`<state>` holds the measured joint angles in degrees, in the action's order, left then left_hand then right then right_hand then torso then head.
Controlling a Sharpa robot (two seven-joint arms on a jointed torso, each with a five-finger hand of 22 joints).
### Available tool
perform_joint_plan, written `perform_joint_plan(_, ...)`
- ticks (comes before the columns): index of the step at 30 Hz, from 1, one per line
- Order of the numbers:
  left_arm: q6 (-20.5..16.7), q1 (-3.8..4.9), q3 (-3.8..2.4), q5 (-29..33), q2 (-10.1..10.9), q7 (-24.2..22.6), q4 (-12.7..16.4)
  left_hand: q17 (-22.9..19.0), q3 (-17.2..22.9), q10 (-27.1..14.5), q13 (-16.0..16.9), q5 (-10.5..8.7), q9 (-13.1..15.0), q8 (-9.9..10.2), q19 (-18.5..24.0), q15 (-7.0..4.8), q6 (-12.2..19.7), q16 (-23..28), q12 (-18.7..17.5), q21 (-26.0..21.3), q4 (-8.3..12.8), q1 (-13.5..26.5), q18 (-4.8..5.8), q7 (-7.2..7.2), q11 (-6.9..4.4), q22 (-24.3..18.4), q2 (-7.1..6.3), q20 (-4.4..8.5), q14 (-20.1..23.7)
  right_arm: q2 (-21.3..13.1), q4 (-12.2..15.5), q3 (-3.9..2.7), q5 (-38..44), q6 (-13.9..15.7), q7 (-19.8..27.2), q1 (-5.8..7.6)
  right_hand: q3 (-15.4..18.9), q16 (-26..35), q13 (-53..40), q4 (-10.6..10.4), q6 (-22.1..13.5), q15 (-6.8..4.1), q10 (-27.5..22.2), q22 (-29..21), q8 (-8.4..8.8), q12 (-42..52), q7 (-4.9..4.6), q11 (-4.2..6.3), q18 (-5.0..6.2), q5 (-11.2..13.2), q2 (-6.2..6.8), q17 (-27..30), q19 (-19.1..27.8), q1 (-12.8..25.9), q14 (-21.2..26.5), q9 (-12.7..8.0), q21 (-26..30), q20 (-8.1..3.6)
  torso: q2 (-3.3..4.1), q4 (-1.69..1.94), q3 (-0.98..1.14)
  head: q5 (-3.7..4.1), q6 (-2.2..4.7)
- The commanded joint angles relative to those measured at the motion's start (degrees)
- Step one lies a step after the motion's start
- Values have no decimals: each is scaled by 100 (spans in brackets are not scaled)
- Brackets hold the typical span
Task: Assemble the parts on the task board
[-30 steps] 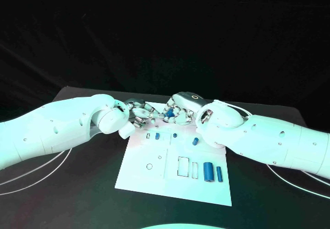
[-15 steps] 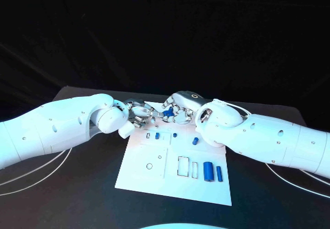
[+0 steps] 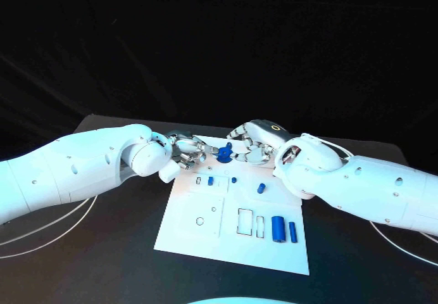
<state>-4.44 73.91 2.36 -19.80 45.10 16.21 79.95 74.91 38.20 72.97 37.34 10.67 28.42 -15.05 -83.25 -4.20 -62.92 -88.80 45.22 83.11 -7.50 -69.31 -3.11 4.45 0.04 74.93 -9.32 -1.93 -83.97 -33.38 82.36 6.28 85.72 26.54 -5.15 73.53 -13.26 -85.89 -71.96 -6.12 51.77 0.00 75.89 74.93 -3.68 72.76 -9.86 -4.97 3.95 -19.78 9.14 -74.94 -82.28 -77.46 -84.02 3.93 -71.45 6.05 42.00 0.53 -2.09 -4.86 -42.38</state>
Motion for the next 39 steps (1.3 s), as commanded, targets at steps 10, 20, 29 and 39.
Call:
perform_joint_plan(10,-277,65,-20,-1253,117,154,16,1400,620,318,302,118,91,-144,-97,-81,-236,-42,278,105,686,183,91,-208,-195,761,-64,48,-572,-1307,976,-5,-1150,268,383,335,36,6,-21,-27,189,22,16,929,-79,28,31,48,-29,-117,-14,-916,-5,-46,-442,24,3,25,-52,-30,26,-65,19)
perform_joint_plan(20,-79,195,-44,-3099,120,926,77,1434,676,430,498,123,148,-243,-191,-105,-261,-67,475,200,769,271,125,-236,-224,882,-97,62,-582,-1986,1411,-4,-1614,227,342,463,38,29,-10,-42,258,10,16,917,-98,20,46,62,-19,-158,-9,-886,13,-42,-434,28,56,15,-134,-47,83,-173,-11)
perform_joint_plan(29,255,253,-51,-4027,-54,1826,33,1435,699,457,532,123,165,-275,-207,-111,-267,-68,515,216,783,302,131,-243,-231,903,-105,66,-582,-2216,1526,-3,-1666,230,305,477,43,35,3,-53,289,4,10,915,-105,8,54,68,-16,-185,1,-877,16,-34,-431,29,70,10,-184,-57,115,-207,-64)
perform_joint_plan(39,373,261,-50,-4302,-376,2276,-243,1445,727,509,622,123,189,-324,-217,-117,-281,-76,604,227,785,363,135,-258,-243,917,-114,68,-585,-2265,1537,-2,-1670,224,253,478,50,43,8,-64,307,-1,11,915,-107,4,59,74,-15,-212,13,-868,17,-25,-429,28,76,5,-195,-54,115,-246,-72)
